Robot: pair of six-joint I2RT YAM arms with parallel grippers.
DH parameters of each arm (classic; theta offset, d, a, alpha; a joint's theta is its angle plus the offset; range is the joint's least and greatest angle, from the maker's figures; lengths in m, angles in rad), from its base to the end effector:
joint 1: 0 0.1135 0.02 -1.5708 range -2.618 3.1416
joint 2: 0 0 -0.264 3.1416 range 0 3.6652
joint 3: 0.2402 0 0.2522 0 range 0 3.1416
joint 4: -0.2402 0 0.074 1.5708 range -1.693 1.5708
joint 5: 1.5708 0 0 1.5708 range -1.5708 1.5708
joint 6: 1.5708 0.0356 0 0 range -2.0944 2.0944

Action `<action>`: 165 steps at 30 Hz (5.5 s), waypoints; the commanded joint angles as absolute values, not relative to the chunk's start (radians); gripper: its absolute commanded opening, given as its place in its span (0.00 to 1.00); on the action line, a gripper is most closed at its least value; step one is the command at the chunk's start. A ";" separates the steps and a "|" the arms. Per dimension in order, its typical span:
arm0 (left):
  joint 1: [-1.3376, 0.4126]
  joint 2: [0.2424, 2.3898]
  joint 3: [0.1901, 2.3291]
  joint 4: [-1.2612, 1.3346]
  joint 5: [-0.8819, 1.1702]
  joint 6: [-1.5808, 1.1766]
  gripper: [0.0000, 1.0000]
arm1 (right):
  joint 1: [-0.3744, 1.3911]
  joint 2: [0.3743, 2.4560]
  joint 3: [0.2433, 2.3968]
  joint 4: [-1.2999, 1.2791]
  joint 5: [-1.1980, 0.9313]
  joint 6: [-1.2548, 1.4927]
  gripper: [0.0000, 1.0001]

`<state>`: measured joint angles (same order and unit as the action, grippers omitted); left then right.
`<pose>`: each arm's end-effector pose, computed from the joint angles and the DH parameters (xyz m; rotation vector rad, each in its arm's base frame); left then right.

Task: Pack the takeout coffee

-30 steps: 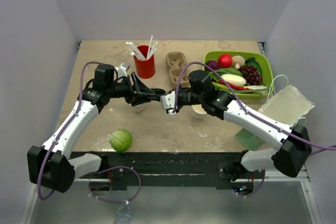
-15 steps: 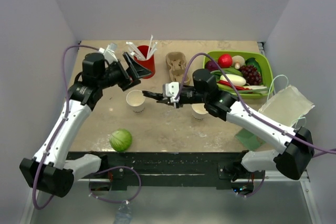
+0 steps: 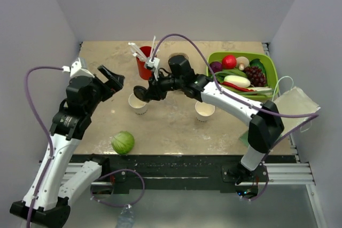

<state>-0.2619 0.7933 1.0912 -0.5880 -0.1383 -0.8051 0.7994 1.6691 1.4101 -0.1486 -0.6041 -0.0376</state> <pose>0.1520 -0.0357 0.3996 -0.6043 1.8045 -0.6068 0.2594 0.2958 0.3305 -1.2010 1.6803 1.0798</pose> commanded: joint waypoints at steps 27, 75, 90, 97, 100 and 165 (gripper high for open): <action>-0.201 0.853 0.640 -0.230 0.026 -0.764 1.00 | 0.744 1.934 1.537 -0.038 -0.578 0.586 0.30; -0.201 1.040 0.604 -0.089 0.222 -0.815 0.98 | 0.713 1.953 1.509 -0.129 -0.511 0.520 0.43; -0.201 1.011 0.574 -0.084 0.207 -0.838 0.98 | 0.715 1.963 1.499 -0.121 -0.514 0.511 0.47; -0.201 1.020 0.581 -0.078 0.218 -0.830 0.96 | 0.715 1.976 1.506 -0.121 -0.541 0.517 0.49; -0.201 1.029 0.577 -0.060 0.235 -0.842 0.96 | 0.718 1.979 1.500 -0.110 -0.543 0.526 0.50; -0.163 0.988 0.574 -0.115 0.083 -0.874 0.64 | 0.765 1.970 1.637 -0.219 -0.420 0.512 0.40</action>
